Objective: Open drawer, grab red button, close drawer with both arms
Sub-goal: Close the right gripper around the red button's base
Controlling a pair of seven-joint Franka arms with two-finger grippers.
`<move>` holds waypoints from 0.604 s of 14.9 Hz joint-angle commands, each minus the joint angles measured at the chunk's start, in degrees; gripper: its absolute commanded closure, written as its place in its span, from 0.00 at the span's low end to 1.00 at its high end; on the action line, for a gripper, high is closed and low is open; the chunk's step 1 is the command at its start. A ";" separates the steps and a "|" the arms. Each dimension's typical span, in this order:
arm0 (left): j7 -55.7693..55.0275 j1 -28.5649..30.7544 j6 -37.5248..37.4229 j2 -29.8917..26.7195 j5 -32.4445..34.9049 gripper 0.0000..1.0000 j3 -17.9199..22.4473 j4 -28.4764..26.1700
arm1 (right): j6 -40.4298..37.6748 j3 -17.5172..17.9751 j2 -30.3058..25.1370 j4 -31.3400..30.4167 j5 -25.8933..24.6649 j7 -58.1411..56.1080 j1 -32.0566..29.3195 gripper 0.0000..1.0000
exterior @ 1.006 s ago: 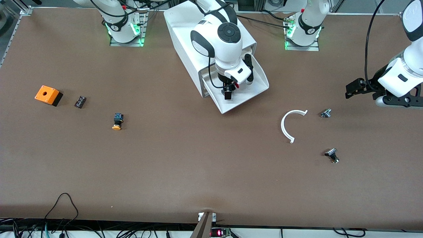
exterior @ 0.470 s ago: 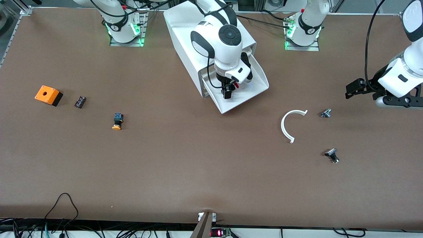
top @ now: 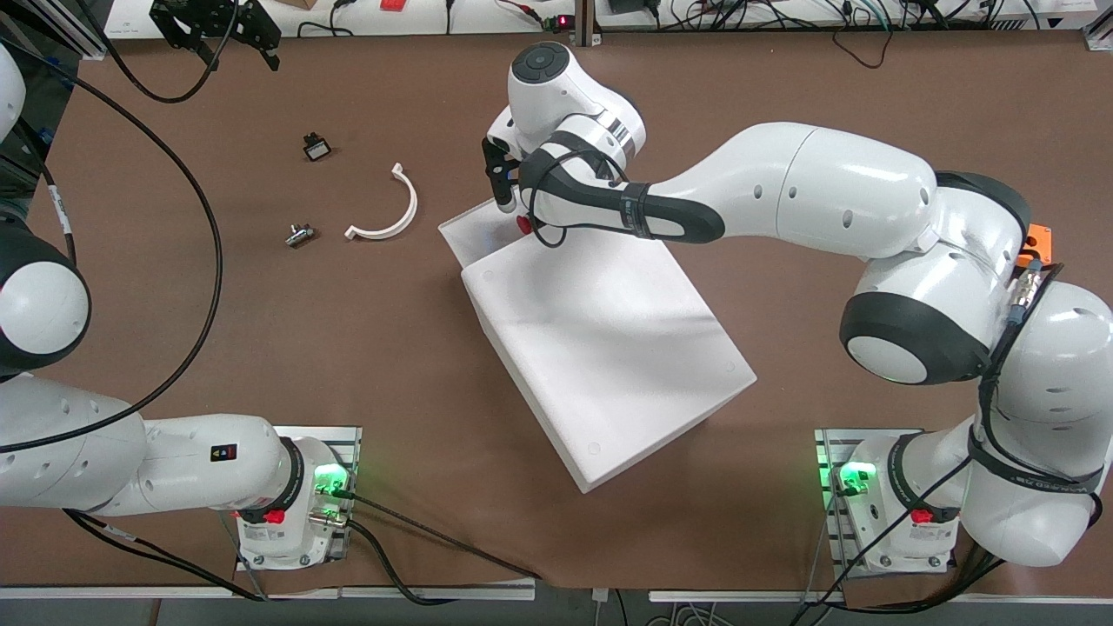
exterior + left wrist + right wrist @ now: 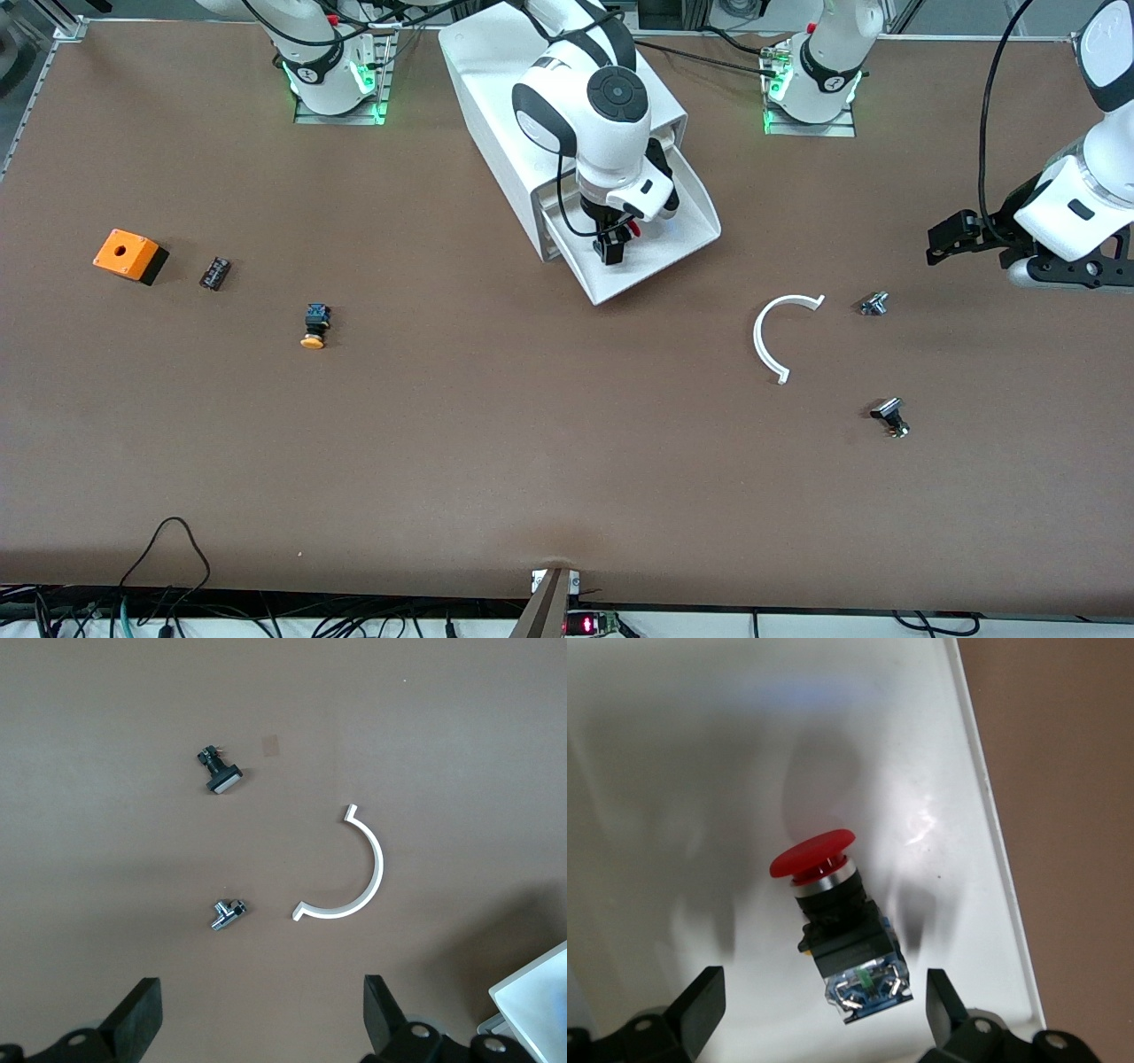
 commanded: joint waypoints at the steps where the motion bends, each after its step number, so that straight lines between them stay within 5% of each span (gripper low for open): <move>1: -0.40 -0.48 -1.59 1.16 0.74 0.00 0.45 2.46 | 2.83 -0.17 2.01 -0.49 -0.18 -1.45 0.51 0.05; 9: -0.40 -0.39 -1.94 1.25 0.74 0.00 0.45 2.73 | 3.80 -0.44 1.84 -0.31 0.08 -1.01 0.16 0.04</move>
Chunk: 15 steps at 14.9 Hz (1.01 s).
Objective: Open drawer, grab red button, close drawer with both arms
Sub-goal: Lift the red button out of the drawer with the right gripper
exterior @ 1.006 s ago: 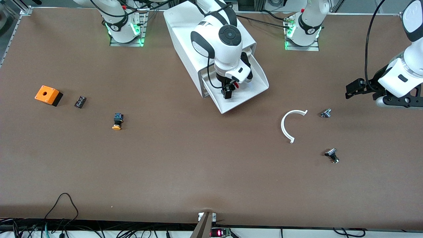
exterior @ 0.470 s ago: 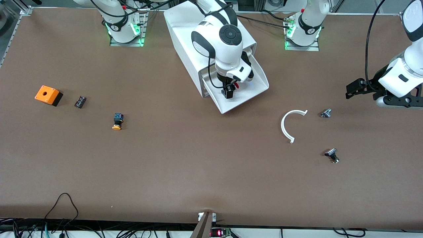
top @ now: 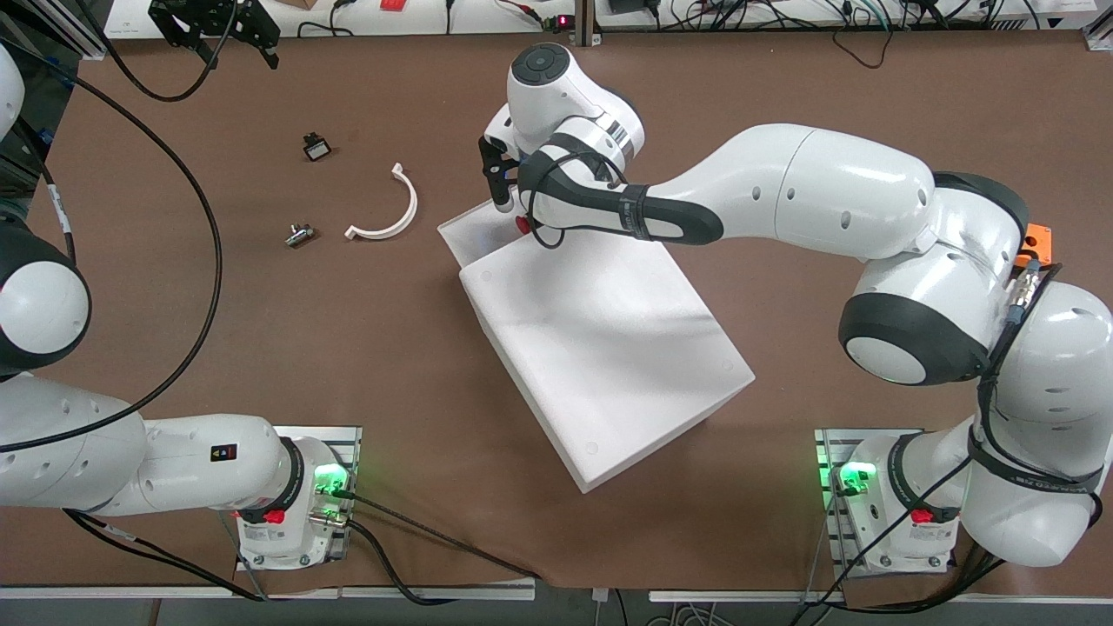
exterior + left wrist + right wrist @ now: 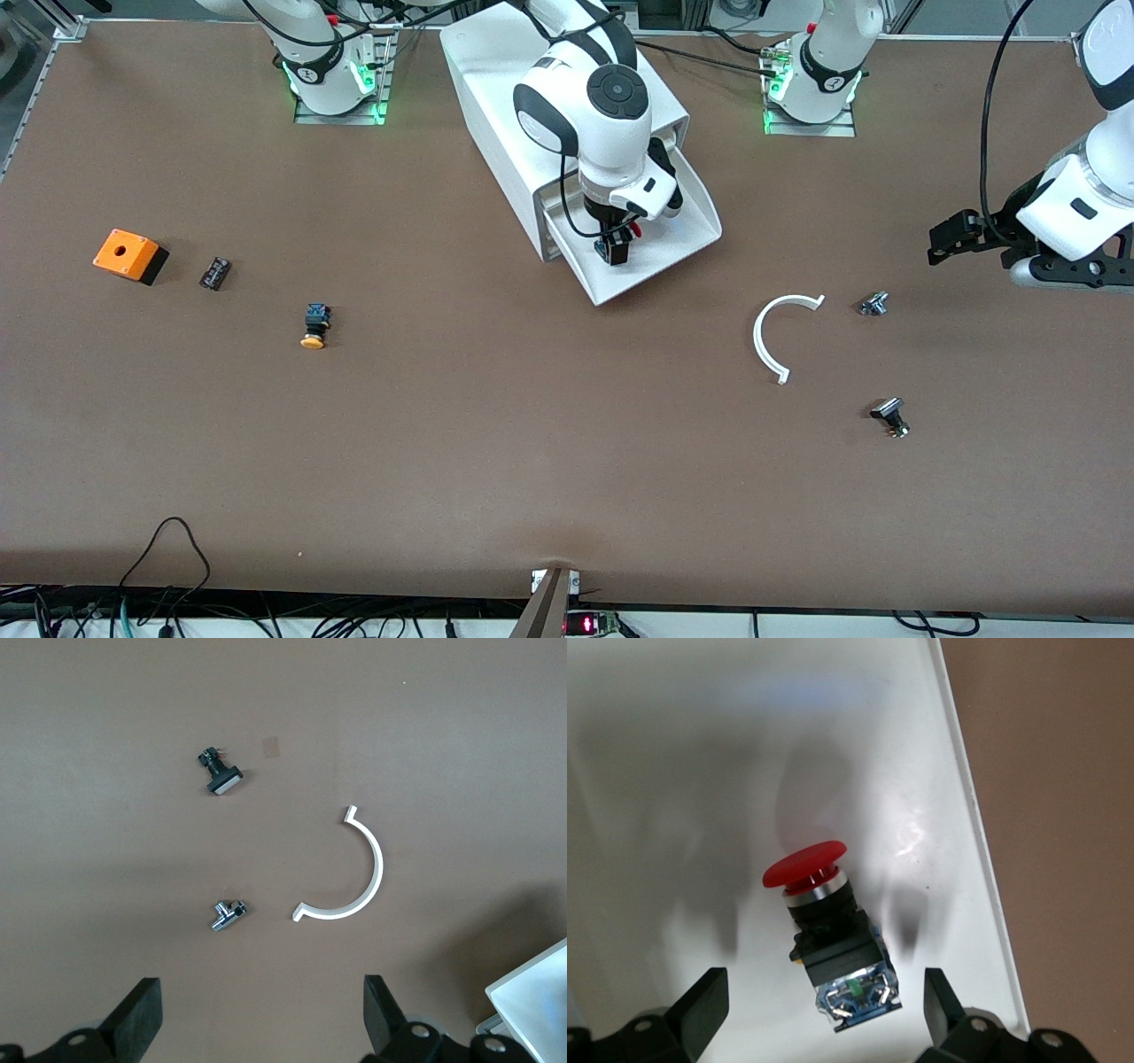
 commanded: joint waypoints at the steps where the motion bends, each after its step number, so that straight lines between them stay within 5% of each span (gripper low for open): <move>1: -0.40 -0.40 -2.02 1.27 0.66 0.00 0.40 2.64 | 1.78 -0.35 1.67 -0.06 0.09 -0.62 -0.02 0.03; 8: -0.40 -0.40 -2.37 1.62 0.65 0.00 0.40 3.17 | 1.69 -0.79 0.79 0.29 1.67 -1.06 -0.20 0.05; 15: -0.40 -0.40 -2.55 1.62 0.65 0.00 0.40 3.17 | 2.22 -0.79 1.41 0.29 1.23 -1.41 0.15 0.45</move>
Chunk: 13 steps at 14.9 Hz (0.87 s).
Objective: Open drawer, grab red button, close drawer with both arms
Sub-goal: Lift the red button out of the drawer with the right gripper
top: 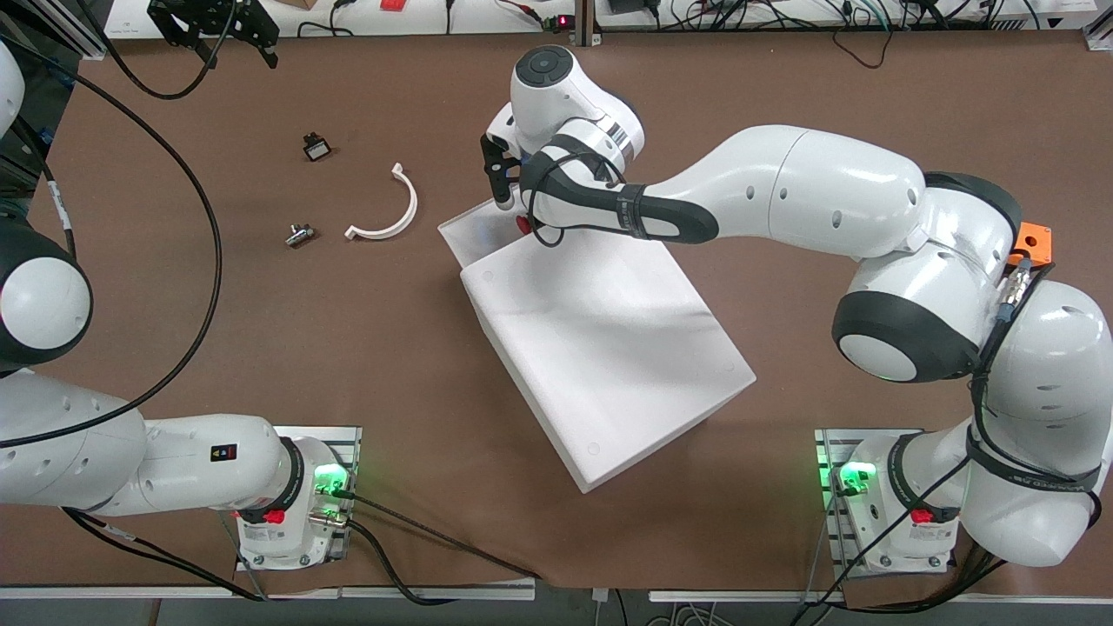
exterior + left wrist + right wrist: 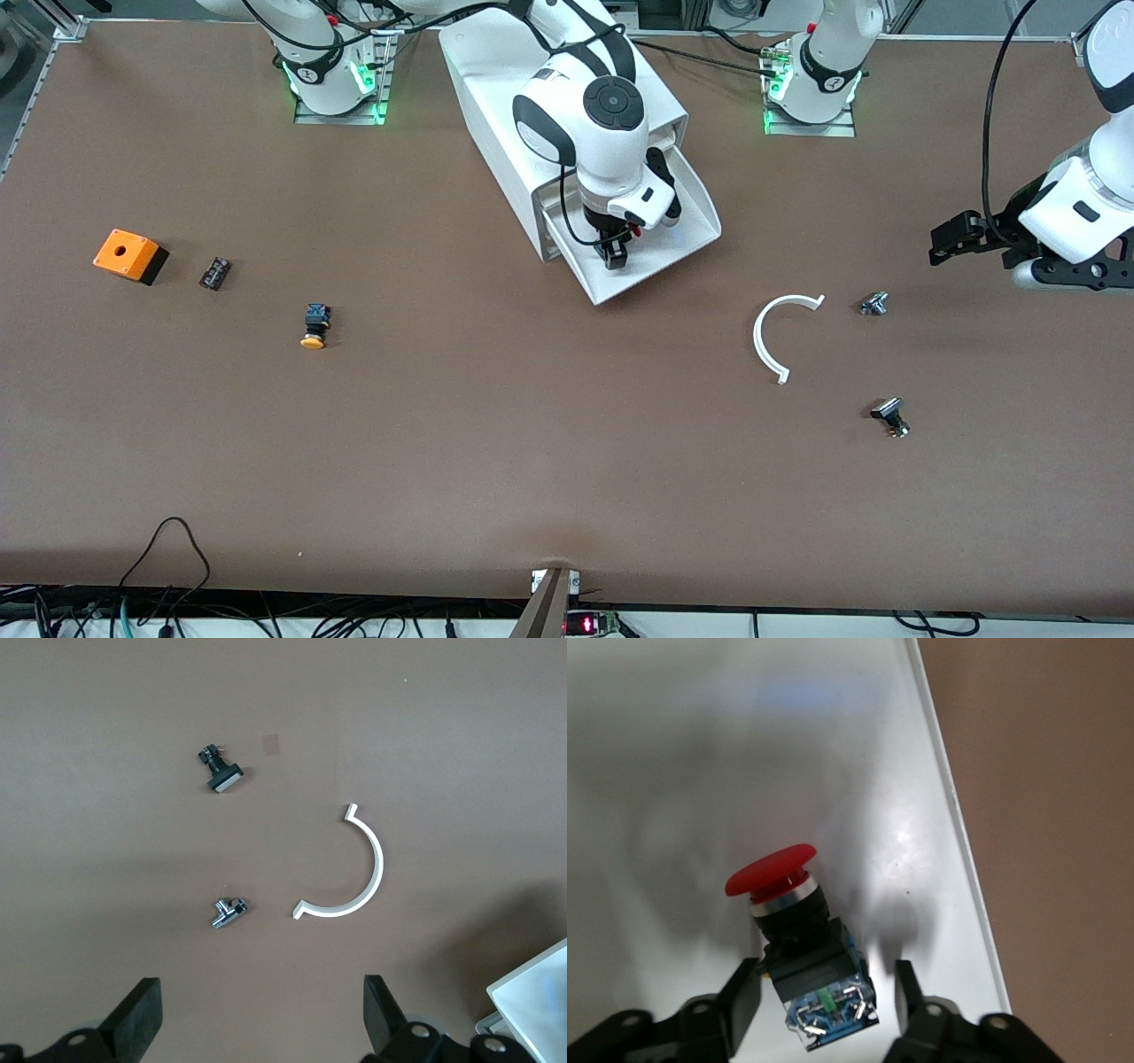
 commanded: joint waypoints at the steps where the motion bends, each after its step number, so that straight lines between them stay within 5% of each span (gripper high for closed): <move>1: -0.40 -0.40 -1.64 1.01 0.65 0.00 0.31 2.20 | 0.48 -0.18 0.22 0.10 0.59 -1.16 0.29 0.50; 7: -0.57 -0.40 -1.64 1.10 0.65 0.00 0.05 2.55 | 0.48 -0.18 -0.22 1.77 0.68 2.95 0.65 0.71; 13: -3.28 -0.75 -1.20 3.20 -0.83 0.00 -0.66 3.69 | 0.21 -3.86 -4.87 3.44 0.77 16.57 0.83 0.72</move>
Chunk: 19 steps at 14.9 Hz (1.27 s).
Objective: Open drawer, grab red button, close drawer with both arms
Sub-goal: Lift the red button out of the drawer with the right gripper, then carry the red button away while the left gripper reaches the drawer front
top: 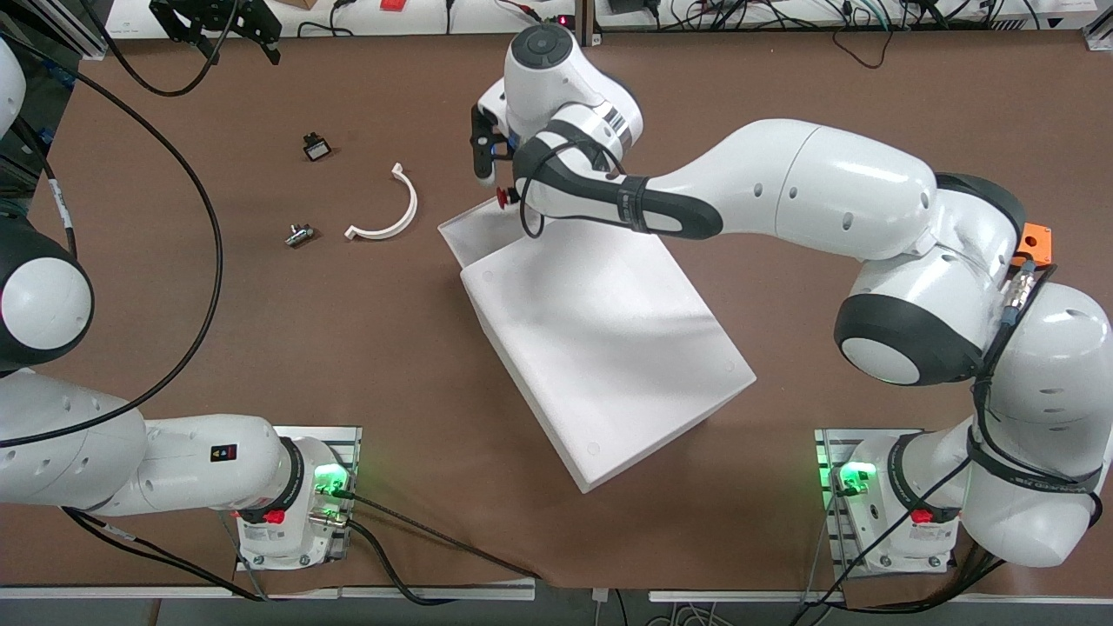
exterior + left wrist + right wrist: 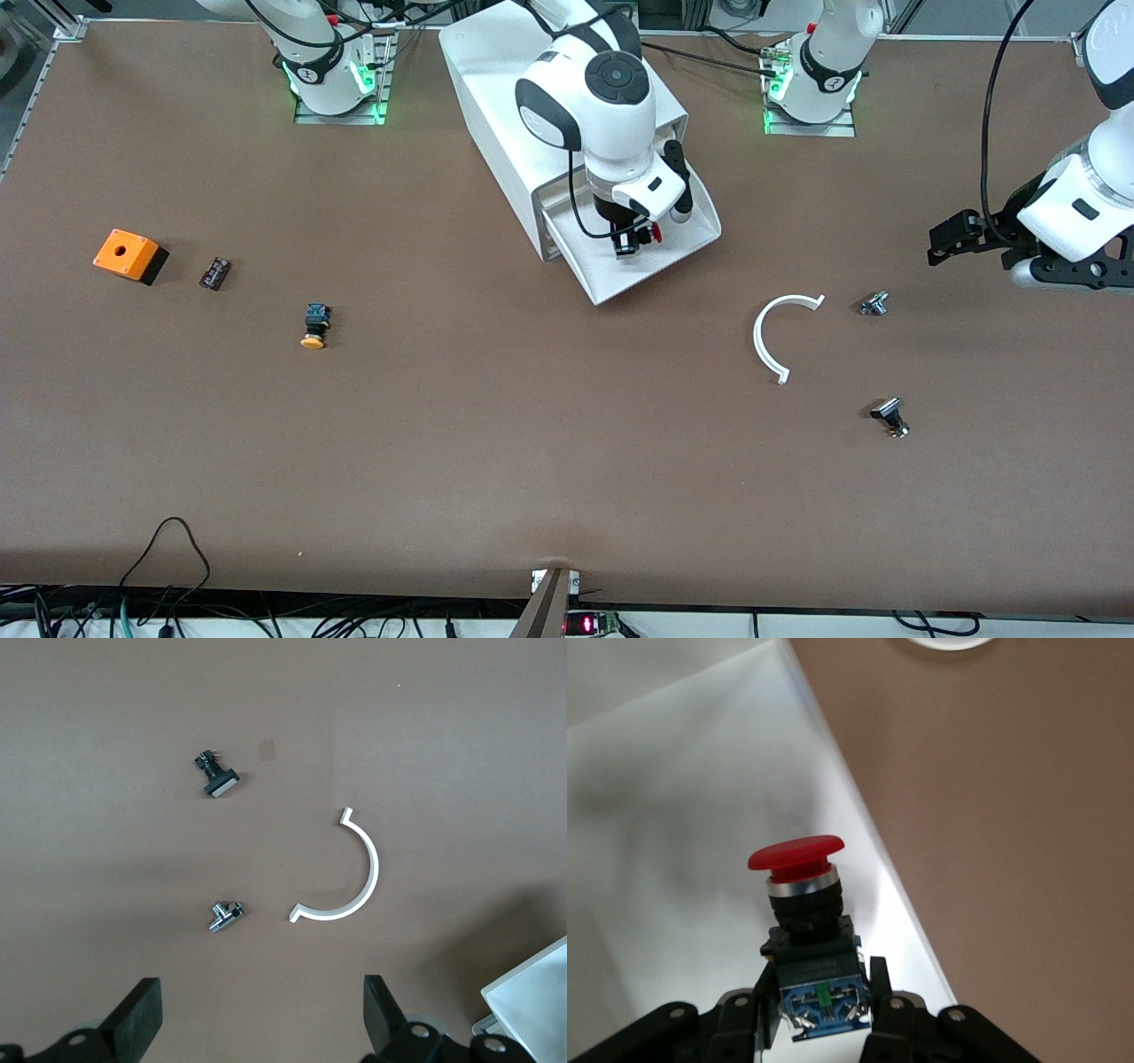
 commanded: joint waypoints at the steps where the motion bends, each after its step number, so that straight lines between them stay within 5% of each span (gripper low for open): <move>1: -4.63 -0.57 -0.89 3.91 -1.13 0.00 -0.82 3.23 | -0.64 -3.37 -4.30 -0.60 1.11 5.17 -1.04 0.72; 8: -24.23 -5.91 13.40 12.87 -1.04 0.00 -6.72 0.52 | -0.38 -8.48 -11.86 -10.77 1.03 13.68 -12.37 0.72; 14: -40.84 -14.27 40.03 16.31 -0.43 0.00 -6.81 -15.64 | 1.10 -8.30 -14.16 -22.47 1.29 20.55 -24.85 0.72; 16: -45.33 -16.12 43.23 16.14 -0.43 0.00 -7.07 -19.43 | 4.26 -8.04 -14.16 -26.94 1.29 25.63 -27.49 0.72; 19: -55.87 -16.74 43.49 14.64 -0.78 0.00 -12.58 -24.88 | 10.15 -7.86 -13.72 -34.42 1.21 35.74 -27.94 0.72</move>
